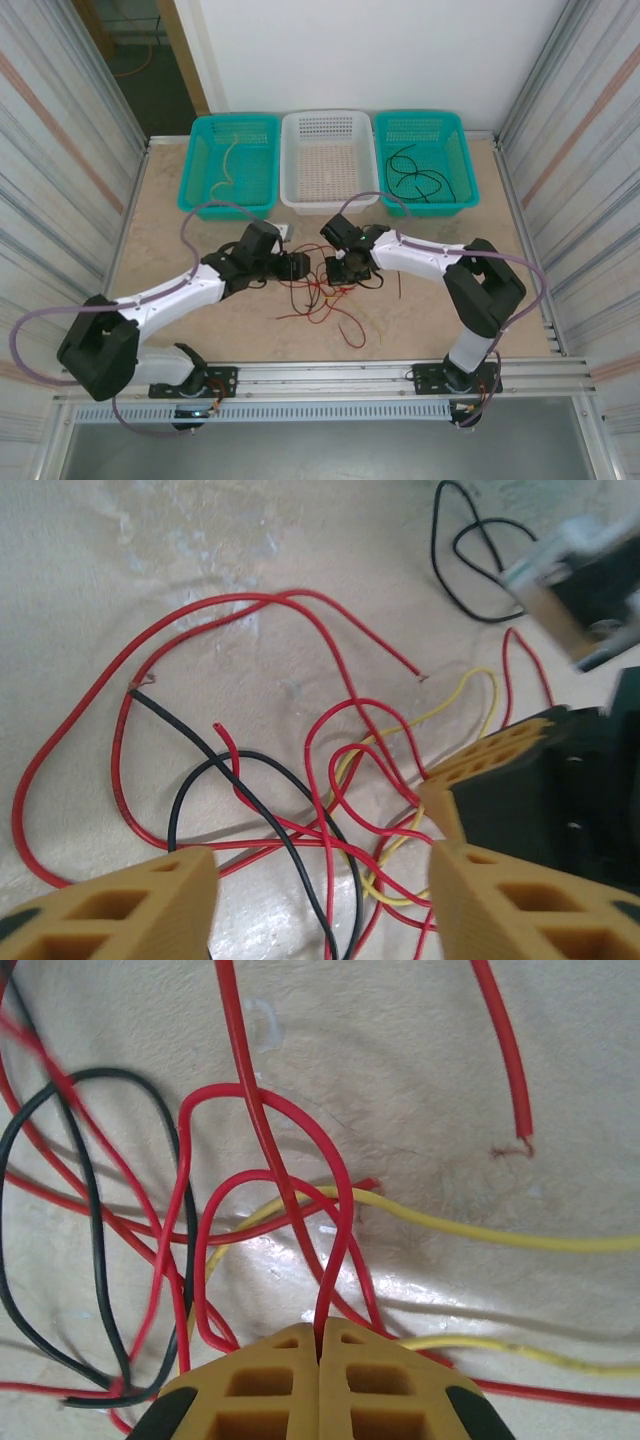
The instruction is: Untangle the cables
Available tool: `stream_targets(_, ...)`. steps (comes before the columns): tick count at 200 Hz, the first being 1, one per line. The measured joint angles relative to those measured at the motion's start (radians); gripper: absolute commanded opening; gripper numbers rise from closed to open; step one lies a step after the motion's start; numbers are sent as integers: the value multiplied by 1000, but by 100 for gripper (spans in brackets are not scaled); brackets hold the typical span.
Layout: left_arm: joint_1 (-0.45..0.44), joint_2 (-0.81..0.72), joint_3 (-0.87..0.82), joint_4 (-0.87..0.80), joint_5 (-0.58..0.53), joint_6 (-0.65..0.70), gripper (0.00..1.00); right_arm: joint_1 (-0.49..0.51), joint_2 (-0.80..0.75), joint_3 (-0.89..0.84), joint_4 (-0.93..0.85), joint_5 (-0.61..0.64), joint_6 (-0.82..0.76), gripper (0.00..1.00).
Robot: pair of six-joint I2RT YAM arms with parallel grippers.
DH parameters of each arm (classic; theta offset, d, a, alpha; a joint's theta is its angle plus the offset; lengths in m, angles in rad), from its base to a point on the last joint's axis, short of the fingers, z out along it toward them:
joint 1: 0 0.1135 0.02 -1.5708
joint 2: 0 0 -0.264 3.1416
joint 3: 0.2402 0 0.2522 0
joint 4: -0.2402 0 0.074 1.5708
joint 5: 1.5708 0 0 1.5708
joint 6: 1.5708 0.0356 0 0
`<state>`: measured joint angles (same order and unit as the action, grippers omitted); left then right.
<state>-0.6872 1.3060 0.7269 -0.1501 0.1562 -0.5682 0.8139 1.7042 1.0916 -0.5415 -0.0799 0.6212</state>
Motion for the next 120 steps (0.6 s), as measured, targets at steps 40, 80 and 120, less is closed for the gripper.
stream_targets(40, -23, 84, 29, 23, -7, -4, 74, -1, -196, -8, 3, -2, -3, 0)
stream_targets(80, -31, 132, 71, 64, -6, -4, 70, -1, -405, -7, 40, -40, -5, 0)
stream_targets(120, -42, 159, 79, 80, 2, -5, 53, -4, -510, -1, 55, -73, -5, 0)
